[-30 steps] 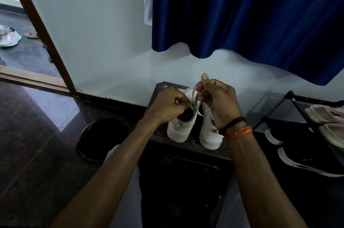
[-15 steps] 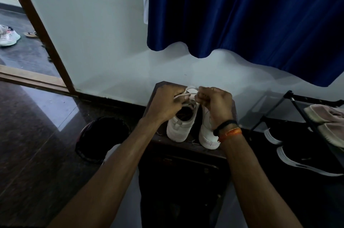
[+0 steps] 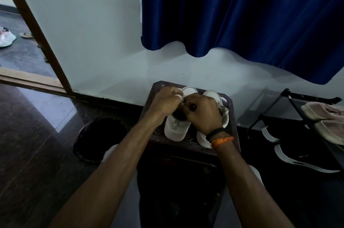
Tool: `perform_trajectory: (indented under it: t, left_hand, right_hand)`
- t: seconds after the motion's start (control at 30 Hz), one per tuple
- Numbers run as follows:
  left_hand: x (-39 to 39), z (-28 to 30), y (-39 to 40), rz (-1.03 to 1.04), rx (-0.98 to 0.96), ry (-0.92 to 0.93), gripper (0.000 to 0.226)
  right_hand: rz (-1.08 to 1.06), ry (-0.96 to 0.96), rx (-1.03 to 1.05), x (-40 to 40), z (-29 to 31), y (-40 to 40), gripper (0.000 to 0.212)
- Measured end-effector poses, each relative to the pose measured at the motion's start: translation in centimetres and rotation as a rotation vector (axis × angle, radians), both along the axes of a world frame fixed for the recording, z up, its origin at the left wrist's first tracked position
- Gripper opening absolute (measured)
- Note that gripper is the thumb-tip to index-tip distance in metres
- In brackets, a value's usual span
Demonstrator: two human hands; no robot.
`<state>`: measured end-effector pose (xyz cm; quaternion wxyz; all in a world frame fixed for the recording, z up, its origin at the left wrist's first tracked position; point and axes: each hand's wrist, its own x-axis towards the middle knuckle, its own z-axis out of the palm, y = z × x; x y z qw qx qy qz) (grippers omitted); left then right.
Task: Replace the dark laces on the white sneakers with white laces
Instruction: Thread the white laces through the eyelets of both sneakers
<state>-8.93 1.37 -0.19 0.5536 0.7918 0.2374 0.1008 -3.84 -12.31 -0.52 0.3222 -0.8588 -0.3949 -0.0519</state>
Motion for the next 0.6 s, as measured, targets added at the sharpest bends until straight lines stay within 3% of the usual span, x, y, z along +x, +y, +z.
perform_trajectory:
  t: [0.1, 0.27, 0.5, 0.6]
  left_hand:
    - [-0.1, -0.2, -0.5, 0.052, -0.021, 0.026, 0.017]
    - [-0.4, 0.5, -0.2, 0.012, 0.082, 0.1, 0.016]
    - [-0.4, 1.0, 0.7, -0.04, -0.002, 0.164, 0.021]
    - [-0.4, 0.8, 0.7, -0.017, 0.015, 0.153, 0.015]
  right_hand:
    - [0.025, -0.121, -0.209, -0.3, -0.3, 0.2, 0.009]
    - [-0.039, -0.185, -0.536, -0.8, 0.2, 0.7, 0.027]
    - [-0.162, -0.022, -0.478, -0.2, -0.2, 1.2, 0.04]
    - [-0.183, 0.038, -0.382, 0.1, 0.2, 0.9, 0.025]
